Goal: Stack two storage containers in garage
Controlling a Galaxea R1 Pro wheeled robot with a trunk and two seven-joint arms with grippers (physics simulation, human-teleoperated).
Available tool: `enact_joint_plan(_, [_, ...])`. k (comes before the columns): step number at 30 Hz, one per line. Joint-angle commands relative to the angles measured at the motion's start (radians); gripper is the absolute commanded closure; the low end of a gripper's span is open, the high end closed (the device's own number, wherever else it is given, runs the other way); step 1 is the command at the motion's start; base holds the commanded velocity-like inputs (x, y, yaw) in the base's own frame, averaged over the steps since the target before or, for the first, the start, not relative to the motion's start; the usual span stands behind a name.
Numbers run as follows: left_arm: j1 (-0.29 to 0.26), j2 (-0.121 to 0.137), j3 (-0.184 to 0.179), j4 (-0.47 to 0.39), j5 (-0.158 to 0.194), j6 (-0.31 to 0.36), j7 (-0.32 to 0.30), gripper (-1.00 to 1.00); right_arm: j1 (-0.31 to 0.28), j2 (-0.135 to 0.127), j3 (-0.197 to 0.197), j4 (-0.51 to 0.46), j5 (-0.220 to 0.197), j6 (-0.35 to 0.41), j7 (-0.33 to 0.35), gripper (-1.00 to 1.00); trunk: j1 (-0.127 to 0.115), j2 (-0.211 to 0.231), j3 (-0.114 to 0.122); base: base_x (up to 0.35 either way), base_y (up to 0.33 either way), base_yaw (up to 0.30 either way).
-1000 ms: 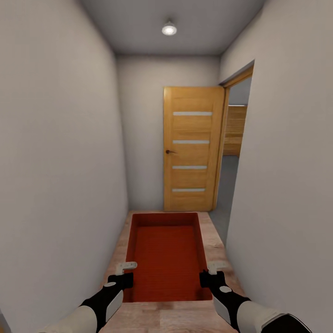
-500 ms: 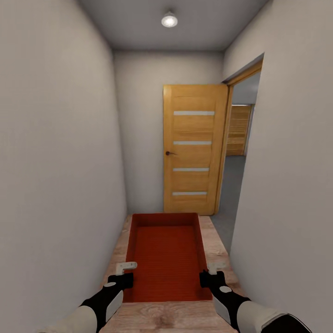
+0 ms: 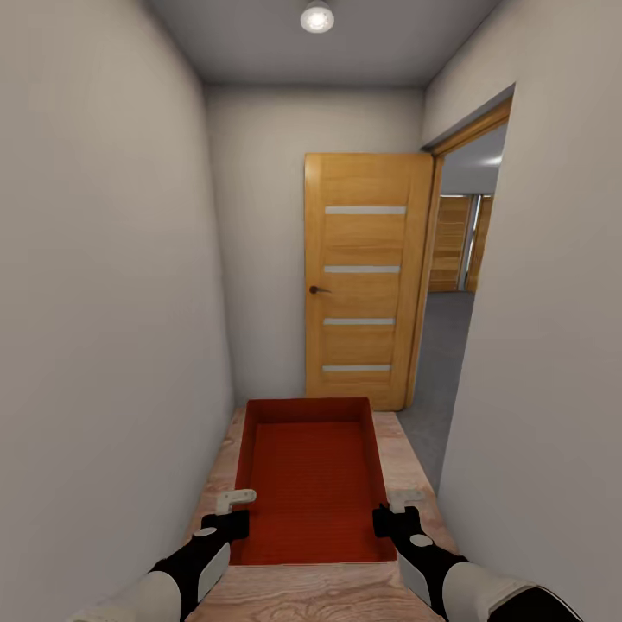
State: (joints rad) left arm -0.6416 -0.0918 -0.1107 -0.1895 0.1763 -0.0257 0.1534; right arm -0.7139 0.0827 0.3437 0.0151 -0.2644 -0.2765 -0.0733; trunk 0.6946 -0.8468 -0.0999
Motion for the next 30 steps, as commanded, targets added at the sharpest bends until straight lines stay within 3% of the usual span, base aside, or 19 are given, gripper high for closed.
enact_joint_plan(1, [-0.001, 0.035, 0.008, -0.002, -0.008, -0.036, 0.015, 1.0, -0.001, 0.0, -0.026, 0.005, -0.024, -0.006, -0.005, 1.0, 0.001, -0.001, -0.002, 0.322, 0.0, 0.0])
enact_joint_plan(30, [-0.001, 0.035, 0.008, -0.001, -0.008, -0.036, 0.015, 1.0, -0.001, 0.0, -0.026, 0.005, -0.024, -0.006, -0.005, 1.0, 0.001, -0.001, -0.002, 0.322, 0.0, 0.0])
